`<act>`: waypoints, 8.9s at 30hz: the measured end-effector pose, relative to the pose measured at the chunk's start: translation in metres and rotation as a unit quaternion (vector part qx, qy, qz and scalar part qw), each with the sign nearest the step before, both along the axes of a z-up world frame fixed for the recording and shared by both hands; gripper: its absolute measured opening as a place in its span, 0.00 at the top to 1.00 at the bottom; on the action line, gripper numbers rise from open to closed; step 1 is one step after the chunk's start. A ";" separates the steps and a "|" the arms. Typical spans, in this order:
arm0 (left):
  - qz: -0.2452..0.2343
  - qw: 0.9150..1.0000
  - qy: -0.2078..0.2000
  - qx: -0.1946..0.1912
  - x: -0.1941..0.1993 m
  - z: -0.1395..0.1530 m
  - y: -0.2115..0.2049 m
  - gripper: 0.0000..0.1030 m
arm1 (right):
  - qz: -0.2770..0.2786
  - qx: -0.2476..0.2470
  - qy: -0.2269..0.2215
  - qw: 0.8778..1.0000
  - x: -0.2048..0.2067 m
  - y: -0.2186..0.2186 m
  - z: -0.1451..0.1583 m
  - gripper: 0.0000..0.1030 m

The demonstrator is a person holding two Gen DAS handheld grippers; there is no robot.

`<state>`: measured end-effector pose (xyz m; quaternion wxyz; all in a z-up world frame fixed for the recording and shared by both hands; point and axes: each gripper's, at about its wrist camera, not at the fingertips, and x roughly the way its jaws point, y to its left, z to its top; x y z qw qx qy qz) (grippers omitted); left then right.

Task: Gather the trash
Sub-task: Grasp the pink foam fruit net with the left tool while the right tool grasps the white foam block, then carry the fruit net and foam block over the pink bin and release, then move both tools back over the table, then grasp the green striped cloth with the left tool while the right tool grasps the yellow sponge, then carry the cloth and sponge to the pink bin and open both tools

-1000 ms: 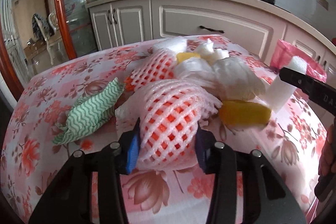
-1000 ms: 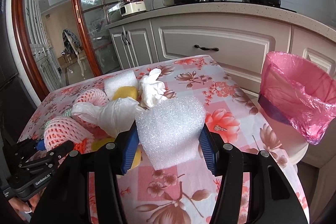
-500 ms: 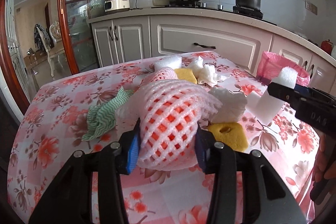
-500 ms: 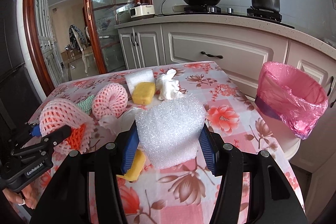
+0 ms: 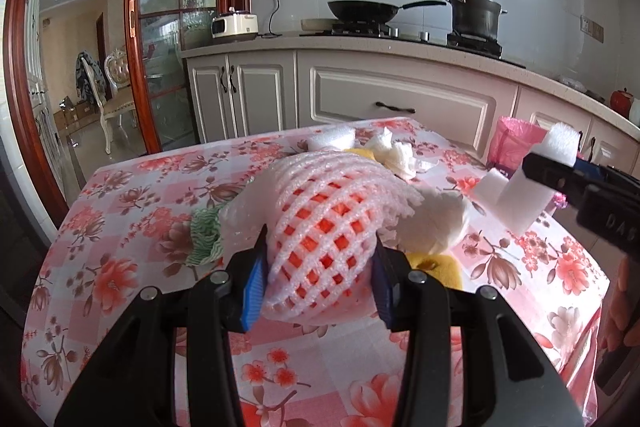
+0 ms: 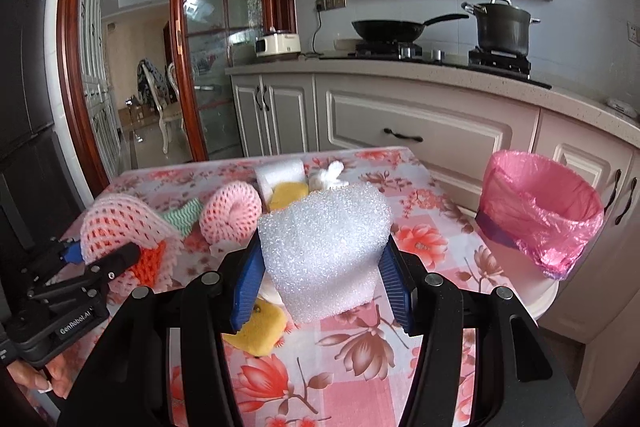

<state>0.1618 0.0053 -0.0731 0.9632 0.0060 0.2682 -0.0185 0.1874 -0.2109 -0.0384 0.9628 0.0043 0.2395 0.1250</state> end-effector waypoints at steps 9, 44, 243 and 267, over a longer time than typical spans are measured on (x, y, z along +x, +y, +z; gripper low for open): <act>0.002 0.999 -0.039 0.001 -0.020 0.022 0.000 0.58 | 0.006 0.019 -0.022 1.000 -0.013 -0.010 0.018 0.49; -0.155 0.987 -0.034 -0.006 0.064 0.031 -0.141 0.58 | -0.147 -0.011 0.016 0.989 0.025 -0.131 -0.004 0.49; -0.205 0.977 -0.034 0.053 0.022 0.025 -0.131 0.91 | -0.096 0.062 0.025 0.993 0.002 -0.097 -0.026 0.45; -0.336 0.936 -0.013 -0.102 0.232 0.078 -0.333 0.91 | -0.191 0.001 -0.004 0.982 0.131 -0.278 -0.005 0.45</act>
